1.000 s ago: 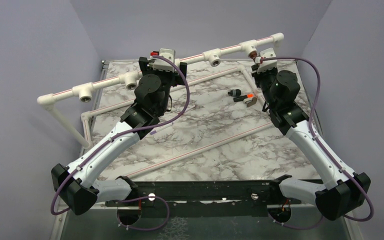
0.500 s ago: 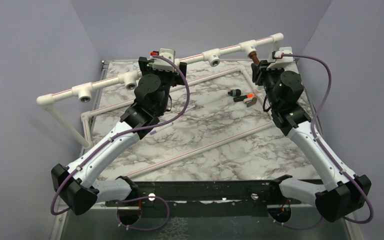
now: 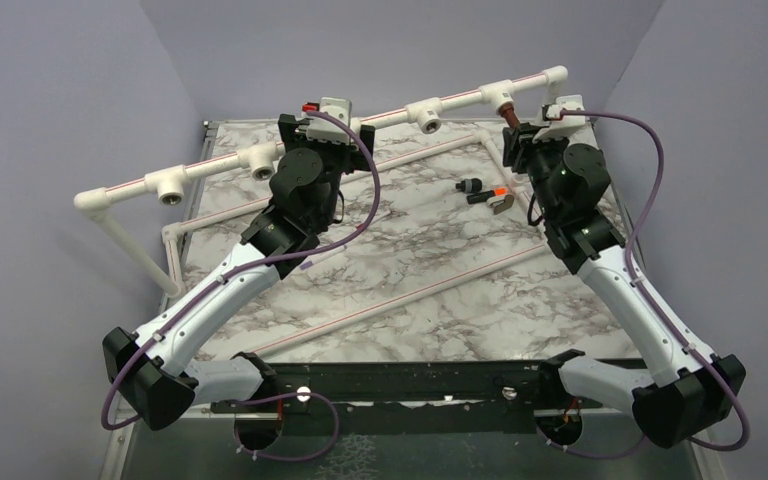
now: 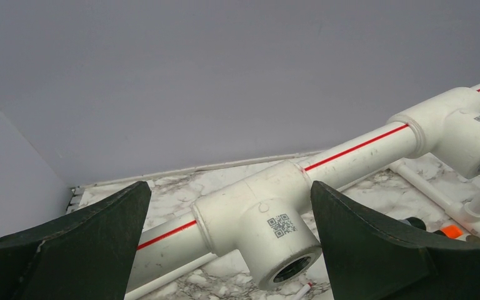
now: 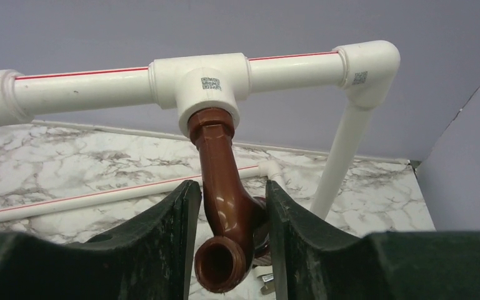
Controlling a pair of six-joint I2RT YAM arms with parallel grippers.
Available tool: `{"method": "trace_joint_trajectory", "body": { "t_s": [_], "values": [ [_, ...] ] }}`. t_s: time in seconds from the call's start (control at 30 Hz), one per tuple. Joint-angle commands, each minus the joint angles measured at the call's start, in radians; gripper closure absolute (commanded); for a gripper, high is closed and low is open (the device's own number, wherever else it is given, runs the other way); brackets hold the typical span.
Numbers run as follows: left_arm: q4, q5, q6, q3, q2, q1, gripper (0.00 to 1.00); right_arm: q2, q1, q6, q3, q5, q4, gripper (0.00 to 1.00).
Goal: Install the water faucets
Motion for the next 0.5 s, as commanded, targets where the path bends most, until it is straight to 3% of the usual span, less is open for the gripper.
{"method": "trace_joint_trajectory", "body": {
  "t_s": [0.0, 0.47],
  "values": [
    [-0.138, -0.05, -0.007, -0.041, 0.041, 0.017, 0.01, -0.056, 0.02, -0.021, 0.016, -0.021, -0.028, 0.47],
    [-0.169, 0.001, -0.053, 0.007, 0.058, 0.027, 0.01, -0.182, 0.019, -0.078, 0.074, -0.04, -0.216, 0.03]
  ]
}}
